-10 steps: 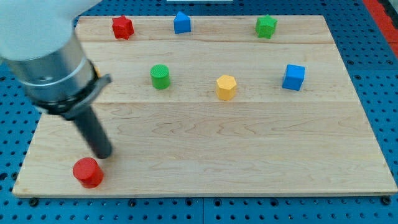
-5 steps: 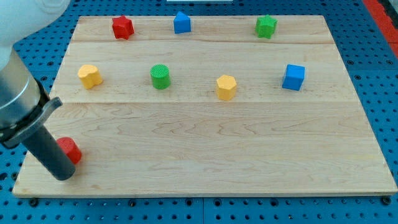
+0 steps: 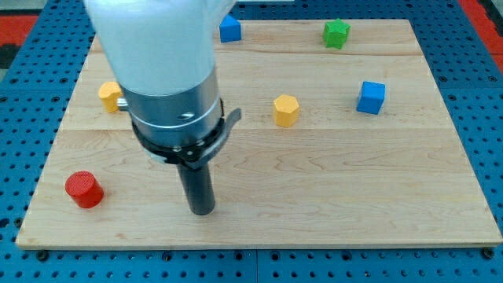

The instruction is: Place the red circle at the bottom left corner

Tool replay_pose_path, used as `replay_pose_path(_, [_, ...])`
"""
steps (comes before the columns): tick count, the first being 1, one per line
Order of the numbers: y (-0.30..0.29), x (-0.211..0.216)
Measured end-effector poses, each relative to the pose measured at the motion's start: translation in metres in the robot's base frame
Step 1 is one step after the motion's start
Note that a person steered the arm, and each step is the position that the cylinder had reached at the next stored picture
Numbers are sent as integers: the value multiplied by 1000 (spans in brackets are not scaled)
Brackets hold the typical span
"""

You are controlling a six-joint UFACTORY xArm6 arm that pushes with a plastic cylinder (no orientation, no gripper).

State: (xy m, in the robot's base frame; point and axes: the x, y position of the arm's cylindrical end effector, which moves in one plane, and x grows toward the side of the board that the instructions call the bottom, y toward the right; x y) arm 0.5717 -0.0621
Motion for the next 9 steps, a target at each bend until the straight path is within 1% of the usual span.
replay_pose_path(4, [1,0])
replay_pose_path(5, [-1,-26])
replay_pose_path(6, [-17,-82])
replay_pose_path(8, [-74,-107])
replay_pose_path(9, [-75,-107])
